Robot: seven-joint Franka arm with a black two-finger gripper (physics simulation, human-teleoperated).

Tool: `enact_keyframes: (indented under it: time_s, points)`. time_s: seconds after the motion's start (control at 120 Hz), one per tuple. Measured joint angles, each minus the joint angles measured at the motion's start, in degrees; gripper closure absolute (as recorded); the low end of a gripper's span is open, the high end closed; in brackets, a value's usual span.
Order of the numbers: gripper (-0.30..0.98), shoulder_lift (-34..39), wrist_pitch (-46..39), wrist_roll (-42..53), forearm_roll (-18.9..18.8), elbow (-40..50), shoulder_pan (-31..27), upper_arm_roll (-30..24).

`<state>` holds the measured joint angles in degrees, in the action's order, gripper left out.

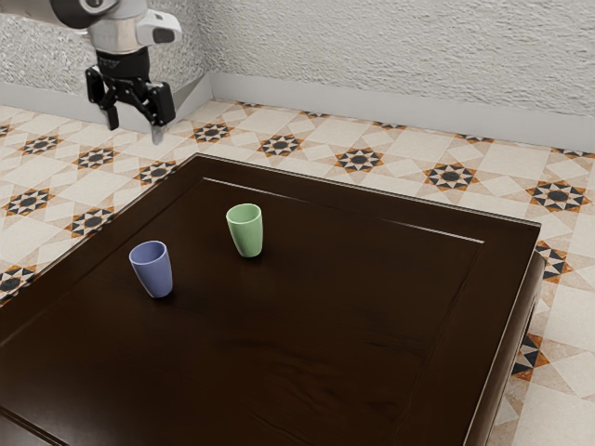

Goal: Place the right cup onto the left cup

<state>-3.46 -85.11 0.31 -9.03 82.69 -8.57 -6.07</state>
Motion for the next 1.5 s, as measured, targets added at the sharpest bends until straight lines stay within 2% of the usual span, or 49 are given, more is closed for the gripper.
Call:
enact_keyframes:
  time_s: [0.133, 0.358, 0.675, 0.85, 1.5]
  points:
    - [0.0, -3.4, -1.8, 0.2, -0.1, -0.5, 1.2, 0.1]
    - [0.0, -19.0, -7.8, 0.4, 0.2, -8.6, 0.6, 0.1]
    - [0.0, -30.6, -17.6, 1.1, 0.2, -11.6, 0.6, -2.0]
    - [0.0, -34.5, -20.9, 1.7, 0.0, -14.2, 1.1, -4.2]
    - [0.0, -47.0, -27.5, 5.3, -0.3, -23.8, 1.0, -4.1]
